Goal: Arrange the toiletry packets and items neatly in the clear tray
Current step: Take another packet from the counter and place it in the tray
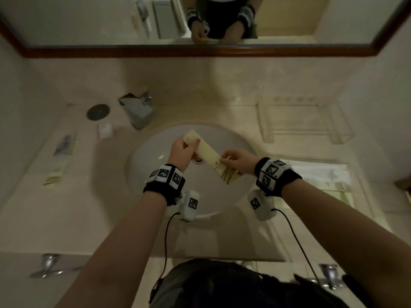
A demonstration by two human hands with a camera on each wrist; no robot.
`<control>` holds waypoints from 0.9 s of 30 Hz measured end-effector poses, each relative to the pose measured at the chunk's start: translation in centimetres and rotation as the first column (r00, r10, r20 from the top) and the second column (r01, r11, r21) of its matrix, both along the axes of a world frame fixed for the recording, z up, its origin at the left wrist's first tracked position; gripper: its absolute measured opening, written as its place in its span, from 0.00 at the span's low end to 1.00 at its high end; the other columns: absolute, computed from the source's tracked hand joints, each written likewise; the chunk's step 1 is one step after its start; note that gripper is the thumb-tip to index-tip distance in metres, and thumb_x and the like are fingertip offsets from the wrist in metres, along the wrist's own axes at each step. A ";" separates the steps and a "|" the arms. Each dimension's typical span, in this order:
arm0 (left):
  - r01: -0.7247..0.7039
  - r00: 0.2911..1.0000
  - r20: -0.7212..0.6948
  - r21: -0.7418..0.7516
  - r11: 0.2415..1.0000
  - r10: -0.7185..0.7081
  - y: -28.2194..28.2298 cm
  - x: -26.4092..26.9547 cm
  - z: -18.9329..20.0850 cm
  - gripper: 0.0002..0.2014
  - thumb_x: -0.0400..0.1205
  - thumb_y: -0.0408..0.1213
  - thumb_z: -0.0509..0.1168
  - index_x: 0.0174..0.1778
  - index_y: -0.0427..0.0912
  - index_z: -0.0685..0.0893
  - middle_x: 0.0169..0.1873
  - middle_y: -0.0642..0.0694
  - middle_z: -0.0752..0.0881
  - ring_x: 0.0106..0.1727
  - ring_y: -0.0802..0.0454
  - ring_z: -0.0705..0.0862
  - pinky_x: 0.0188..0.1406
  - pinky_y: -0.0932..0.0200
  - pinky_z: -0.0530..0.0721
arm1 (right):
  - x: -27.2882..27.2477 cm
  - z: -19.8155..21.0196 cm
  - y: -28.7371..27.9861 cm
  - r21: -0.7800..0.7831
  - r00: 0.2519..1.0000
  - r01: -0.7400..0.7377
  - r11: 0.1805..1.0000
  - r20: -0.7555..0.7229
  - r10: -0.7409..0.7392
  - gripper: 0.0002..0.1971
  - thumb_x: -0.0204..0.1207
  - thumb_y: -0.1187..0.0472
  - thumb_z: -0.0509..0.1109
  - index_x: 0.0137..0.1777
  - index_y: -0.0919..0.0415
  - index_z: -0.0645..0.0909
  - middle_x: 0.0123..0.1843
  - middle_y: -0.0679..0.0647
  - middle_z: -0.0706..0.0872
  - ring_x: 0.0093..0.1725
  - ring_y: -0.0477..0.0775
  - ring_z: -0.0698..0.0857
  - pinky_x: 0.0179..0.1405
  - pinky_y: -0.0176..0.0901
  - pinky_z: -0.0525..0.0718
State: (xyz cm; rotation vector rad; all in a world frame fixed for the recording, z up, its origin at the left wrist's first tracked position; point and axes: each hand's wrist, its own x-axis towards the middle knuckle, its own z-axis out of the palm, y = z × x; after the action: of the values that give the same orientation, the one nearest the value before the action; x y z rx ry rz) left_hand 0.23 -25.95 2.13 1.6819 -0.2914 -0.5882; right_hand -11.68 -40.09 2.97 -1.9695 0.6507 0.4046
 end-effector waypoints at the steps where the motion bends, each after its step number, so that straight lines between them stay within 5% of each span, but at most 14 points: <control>1: 0.023 1.000 0.017 0.002 1.000 -0.023 -1.5 -1.2 0.1 0.05 0.84 0.33 0.63 0.52 0.34 0.77 0.38 0.45 0.81 0.41 0.45 0.83 0.29 0.66 0.87 | -1.7 -0.1 -1.3 0.062 0.998 0.066 0.996 0.004 -0.067 0.09 0.83 0.52 0.62 0.54 0.56 0.77 0.42 0.50 0.83 0.39 0.48 0.83 0.33 0.38 0.83; 5: 0.037 0.994 -0.101 -0.103 0.994 -0.047 -5.9 -5.0 0.3 0.05 0.83 0.27 0.63 0.52 0.31 0.76 0.39 0.42 0.80 0.39 0.50 0.83 0.27 0.68 0.88 | -7.2 -0.6 -5.6 0.211 0.968 0.236 0.949 0.039 -0.249 0.05 0.81 0.58 0.67 0.44 0.57 0.79 0.33 0.50 0.86 0.28 0.43 0.86 0.29 0.33 0.80; 7: 0.086 0.983 -0.153 -0.124 0.989 -0.104 -8.0 -6.9 0.0 0.07 0.82 0.27 0.63 0.54 0.30 0.76 0.44 0.39 0.81 0.42 0.49 0.84 0.33 0.63 0.90 | -9.9 -1.1 -8.1 0.240 0.879 0.426 0.872 0.118 -0.462 0.06 0.78 0.62 0.71 0.39 0.58 0.80 0.30 0.53 0.85 0.24 0.43 0.84 0.26 0.34 0.79; 11: 0.226 0.961 -0.154 -0.040 0.973 -0.230 -11.6 -10.1 -1.0 0.14 0.81 0.26 0.66 0.61 0.23 0.78 0.50 0.35 0.82 0.44 0.47 0.85 0.32 0.69 0.89 | -14.8 -1.9 -12.3 0.306 0.634 0.689 0.657 0.186 -0.751 0.06 0.79 0.63 0.70 0.51 0.66 0.79 0.35 0.56 0.83 0.29 0.47 0.81 0.24 0.32 0.82; 14: 0.300 0.953 -0.075 0.077 0.951 -0.295 -13.5 -11.9 -1.9 0.15 0.80 0.27 0.67 0.61 0.22 0.80 0.49 0.35 0.84 0.47 0.44 0.84 0.31 0.71 0.87 | -17.5 -2.7 -14.5 0.197 0.572 0.770 0.606 0.207 -0.794 0.09 0.83 0.64 0.64 0.59 0.65 0.76 0.35 0.57 0.81 0.19 0.40 0.80 0.15 0.28 0.78; 16: 0.331 0.944 -0.044 0.147 0.932 -0.328 -14.5 -13.0 -2.6 0.15 0.79 0.27 0.68 0.60 0.23 0.82 0.48 0.34 0.86 0.46 0.44 0.86 0.34 0.66 0.90 | -19.1 -3.3 -15.8 0.084 0.559 0.807 0.585 0.215 -0.801 0.12 0.83 0.62 0.64 0.63 0.67 0.78 0.33 0.56 0.82 0.14 0.37 0.78 0.13 0.28 0.77; 19: 0.369 0.919 0.031 0.292 0.883 -0.394 -15.6 -14.3 -3.2 0.14 0.77 0.32 0.72 0.56 0.28 0.86 0.47 0.35 0.89 0.42 0.45 0.88 0.46 0.52 0.91 | -21.2 -3.5 -17.0 -0.127 0.603 0.798 0.590 0.190 -0.775 0.13 0.82 0.59 0.65 0.59 0.66 0.84 0.32 0.54 0.84 0.20 0.43 0.82 0.16 0.28 0.79; 23: 0.380 0.847 0.144 0.511 0.771 -0.512 -16.1 -15.4 -3.2 0.09 0.75 0.38 0.75 0.47 0.38 0.91 0.42 0.40 0.92 0.44 0.45 0.90 0.52 0.49 0.89 | -22.3 -3.4 -17.4 -0.338 0.690 0.701 0.628 0.101 -0.716 0.11 0.80 0.58 0.67 0.50 0.64 0.89 0.41 0.61 0.91 0.42 0.59 0.90 0.47 0.49 0.90; 27: 0.362 0.790 0.188 0.626 0.691 -0.584 -16.4 -16.0 -2.6 0.11 0.75 0.41 0.75 0.48 0.40 0.91 0.46 0.43 0.92 0.48 0.48 0.89 0.56 0.51 0.88 | -22.4 -3.7 -17.5 -0.447 0.739 0.605 0.660 0.005 -0.674 0.12 0.78 0.55 0.70 0.46 0.63 0.89 0.45 0.62 0.92 0.48 0.62 0.89 0.50 0.47 0.88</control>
State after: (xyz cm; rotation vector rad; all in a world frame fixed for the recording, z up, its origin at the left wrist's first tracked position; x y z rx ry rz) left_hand -15.73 -42.35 -0.46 2.3232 -0.9488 -0.7914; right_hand -34.09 -57.57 -0.77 -1.9395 1.5979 -0.0371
